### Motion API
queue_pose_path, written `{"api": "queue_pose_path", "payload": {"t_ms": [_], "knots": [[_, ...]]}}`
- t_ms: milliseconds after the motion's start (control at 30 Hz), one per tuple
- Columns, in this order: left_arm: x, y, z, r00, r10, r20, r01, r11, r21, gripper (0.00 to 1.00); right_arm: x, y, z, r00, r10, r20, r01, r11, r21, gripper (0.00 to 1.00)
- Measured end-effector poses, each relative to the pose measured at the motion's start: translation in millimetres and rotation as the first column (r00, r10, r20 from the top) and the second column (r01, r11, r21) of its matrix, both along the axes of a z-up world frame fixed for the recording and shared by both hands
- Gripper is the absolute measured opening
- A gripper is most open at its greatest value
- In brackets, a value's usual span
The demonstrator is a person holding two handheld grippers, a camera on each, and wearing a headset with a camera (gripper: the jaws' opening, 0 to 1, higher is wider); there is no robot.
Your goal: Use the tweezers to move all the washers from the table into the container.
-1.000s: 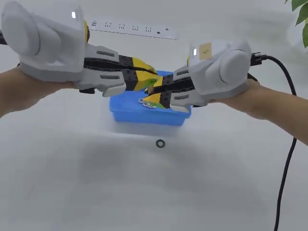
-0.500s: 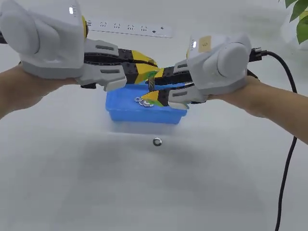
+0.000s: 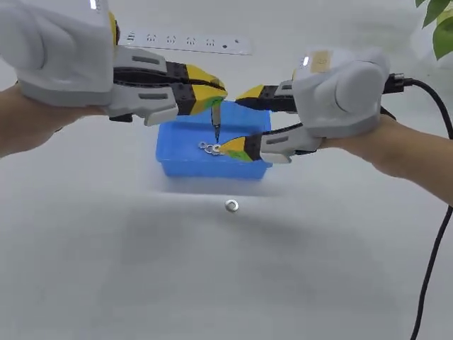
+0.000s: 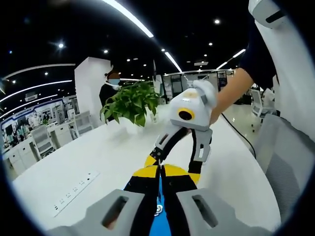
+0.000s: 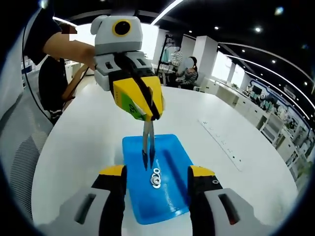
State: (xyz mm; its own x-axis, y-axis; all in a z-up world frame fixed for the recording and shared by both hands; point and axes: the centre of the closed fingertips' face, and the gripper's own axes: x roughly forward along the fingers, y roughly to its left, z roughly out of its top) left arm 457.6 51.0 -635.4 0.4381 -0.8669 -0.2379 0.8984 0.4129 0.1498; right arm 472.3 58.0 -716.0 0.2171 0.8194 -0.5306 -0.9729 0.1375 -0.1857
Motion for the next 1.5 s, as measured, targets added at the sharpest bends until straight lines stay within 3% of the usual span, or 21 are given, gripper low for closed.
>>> {"api": "queue_pose_path", "payload": {"t_ms": [67,133,233,367,400,533,633,767,933,1033,1167,1267,1367,1500], "knots": [[-1.1,4.5,0.6,1.0,0.0,0.005,0.0,1.0,0.002,0.04,1.8,-7.5,3.4,0.999,-0.041,0.031,0.04,0.999,0.012,0.55],[-4.3,6.6,2.1,1.0,-0.009,0.019,0.009,1.0,0.009,0.04,-0.7,-13.9,4.1,0.998,-0.059,0.033,0.059,0.998,0.015,0.56],[-7.9,8.3,3.2,0.999,-0.019,0.025,0.019,1.0,0.01,0.04,-7.8,-25.9,5.3,0.992,-0.121,-0.021,0.122,0.991,0.054,0.59],[-12.1,7.9,1.8,0.999,-0.039,0.031,0.038,0.999,0.02,0.04,-20.0,-42.1,5.0,0.983,-0.181,-0.014,0.181,0.981,0.073,0.62],[-12.6,7.9,1.6,0.999,-0.041,0.029,0.04,0.999,0.018,0.04,-23.6,-44.6,4.1,0.979,-0.201,-0.037,0.203,0.976,0.081,0.64],[-14.3,7.6,-1.7,0.999,-0.046,0.015,0.045,0.999,0.017,0.04,-41.5,-57.0,-2.1,0.971,-0.225,-0.081,0.232,0.969,0.088,0.68],[-17.7,4.0,0.2,0.999,-0.05,-0.002,0.05,0.999,-0.019,0.04,-52.4,-67.7,-8.1,0.964,-0.245,-0.107,0.254,0.964,0.074,0.7],[-26.1,-6.1,-6.1,0.998,-0.066,-0.005,0.066,0.998,0.003,0.04,-55.6,-78.9,-9.1,0.946,-0.292,-0.142,0.305,0.948,0.086,0.7],[-41.1,-15.6,-11.7,0.994,-0.107,-0.018,0.107,0.994,-0.005,0.05,-61.2,-87.8,-12.5,0.942,-0.3,-0.151,0.313,0.947,0.069,0.77],[-46.6,-18.8,-13.3,0.992,-0.12,-0.024,0.12,0.993,-0.016,0.05,-64.0,-94.4,-15.0,0.93,-0.319,-0.181,0.336,0.939,0.074,0.79],[-56.3,-24.6,-21.3,0.988,-0.151,-0.033,0.151,0.989,-0.003,0.05,-70.3,-100.1,-20.2,0.926,-0.323,-0.194,0.342,0.937,0.073,0.81],[-63.5,-30.1,-29.6,0.985,-0.165,-0.039,0.165,0.986,0.003,0.05,-78.4,-104.6,-30.3,0.93,-0.311,-0.197,0.326,0.944,0.044,0.84],[-66.2,-32.9,-37.5,0.985,-0.166,-0.052,0.167,0.986,0.011,0.05,-84.3,-105.4,-33.1,0.932,-0.306,-0.193,0.318,0.948,0.032,0.88],[-67.7,-33.3,-43.2,0.984,-0.165,-0.068,0.167,0.986,0.02,0.05,-84.4,-106.2,-31.0,0.927,-0.315,-0.204,0.334,0.94,0.064,0.91]]}}
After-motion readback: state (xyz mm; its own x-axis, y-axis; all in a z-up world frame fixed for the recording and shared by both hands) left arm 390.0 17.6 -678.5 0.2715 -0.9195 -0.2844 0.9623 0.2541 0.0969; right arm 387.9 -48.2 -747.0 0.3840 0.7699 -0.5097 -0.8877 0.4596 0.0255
